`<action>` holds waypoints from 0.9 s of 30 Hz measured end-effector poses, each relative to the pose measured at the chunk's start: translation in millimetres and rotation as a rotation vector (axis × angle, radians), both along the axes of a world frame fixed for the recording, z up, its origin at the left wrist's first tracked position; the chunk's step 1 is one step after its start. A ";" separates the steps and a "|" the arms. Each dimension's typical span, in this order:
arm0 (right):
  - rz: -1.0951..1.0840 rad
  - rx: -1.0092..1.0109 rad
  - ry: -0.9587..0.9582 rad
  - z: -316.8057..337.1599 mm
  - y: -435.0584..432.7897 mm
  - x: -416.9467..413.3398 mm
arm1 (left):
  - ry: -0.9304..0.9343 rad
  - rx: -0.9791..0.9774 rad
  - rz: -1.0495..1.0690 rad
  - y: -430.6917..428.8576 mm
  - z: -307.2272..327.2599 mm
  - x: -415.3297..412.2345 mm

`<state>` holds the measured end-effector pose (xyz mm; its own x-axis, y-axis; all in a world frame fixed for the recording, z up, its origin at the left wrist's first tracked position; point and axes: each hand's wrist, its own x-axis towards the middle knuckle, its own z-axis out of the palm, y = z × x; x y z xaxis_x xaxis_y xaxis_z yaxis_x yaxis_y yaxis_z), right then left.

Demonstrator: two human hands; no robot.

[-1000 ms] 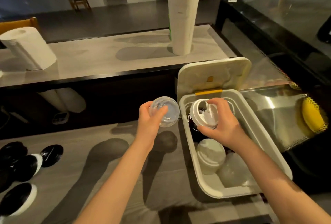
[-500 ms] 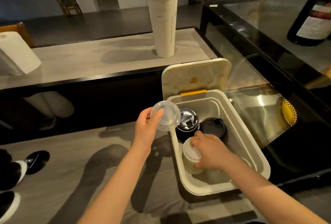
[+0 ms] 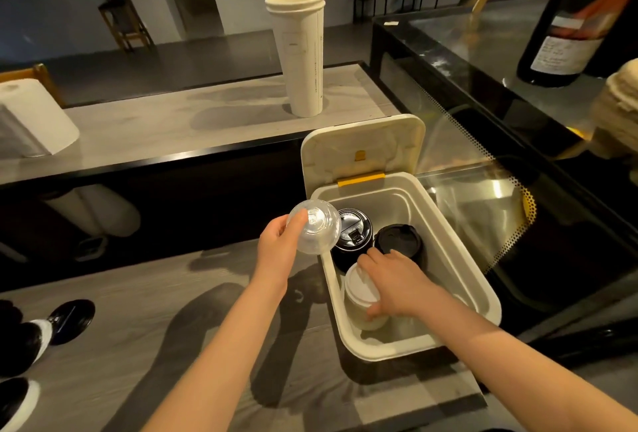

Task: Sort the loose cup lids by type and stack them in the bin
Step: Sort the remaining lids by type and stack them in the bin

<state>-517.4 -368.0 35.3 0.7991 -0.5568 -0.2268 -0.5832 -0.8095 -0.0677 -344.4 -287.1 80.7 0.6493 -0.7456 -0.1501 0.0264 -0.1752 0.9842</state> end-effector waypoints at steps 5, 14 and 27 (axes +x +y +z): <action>-0.149 0.179 -0.356 32.9 -9.3 -5.2 | -0.024 0.091 0.016 -6.1 3.1 8.7; -0.096 0.644 -0.698 80.1 -46.4 12.8 | -0.108 0.151 -0.133 -40.4 31.2 -6.7; -0.350 0.466 -0.637 81.2 -31.7 -31.4 | -0.350 0.225 -0.349 -44.4 12.4 -42.4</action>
<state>-548.8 -399.8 116.5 0.6513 -0.7564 -0.0605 -0.5322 -0.3986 -0.7469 -386.9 -331.6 93.2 0.4083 -0.9004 -0.1501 -0.3940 -0.3221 0.8608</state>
